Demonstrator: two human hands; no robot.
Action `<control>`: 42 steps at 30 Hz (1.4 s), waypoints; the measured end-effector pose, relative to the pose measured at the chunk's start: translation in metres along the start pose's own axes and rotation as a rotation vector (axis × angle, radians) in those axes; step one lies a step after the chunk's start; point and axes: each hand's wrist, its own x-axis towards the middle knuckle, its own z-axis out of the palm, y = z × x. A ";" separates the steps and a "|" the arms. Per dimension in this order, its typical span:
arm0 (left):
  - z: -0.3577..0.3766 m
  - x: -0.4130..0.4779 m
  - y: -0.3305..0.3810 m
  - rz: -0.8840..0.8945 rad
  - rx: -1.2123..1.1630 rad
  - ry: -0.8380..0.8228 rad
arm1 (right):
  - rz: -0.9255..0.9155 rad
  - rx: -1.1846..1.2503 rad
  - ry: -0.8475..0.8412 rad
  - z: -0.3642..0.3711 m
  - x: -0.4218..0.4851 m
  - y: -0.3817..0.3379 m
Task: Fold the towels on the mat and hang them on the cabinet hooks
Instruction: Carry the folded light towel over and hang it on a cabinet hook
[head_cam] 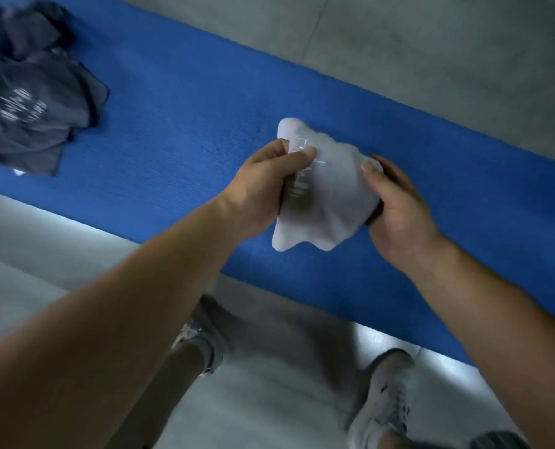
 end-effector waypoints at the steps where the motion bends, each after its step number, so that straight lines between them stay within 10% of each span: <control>1: 0.003 -0.014 0.015 0.002 -0.010 -0.006 | 0.025 0.033 -0.053 0.011 -0.013 -0.013; 5: 0.008 -0.064 0.073 -0.011 -0.060 -0.023 | 0.109 0.132 -0.145 0.059 -0.065 -0.066; 10: 0.007 -0.125 0.145 -0.029 0.025 -0.017 | -0.080 0.055 0.121 0.113 -0.124 -0.132; 19: 0.006 -0.218 0.249 0.196 0.597 0.064 | -0.285 -0.187 0.135 0.183 -0.222 -0.205; 33: 0.095 -0.286 0.330 0.341 1.499 -0.144 | -0.328 -0.727 0.212 0.162 -0.322 -0.287; 42: 0.156 -0.290 0.344 0.356 1.574 -0.224 | -0.261 -0.666 0.134 0.113 -0.344 -0.327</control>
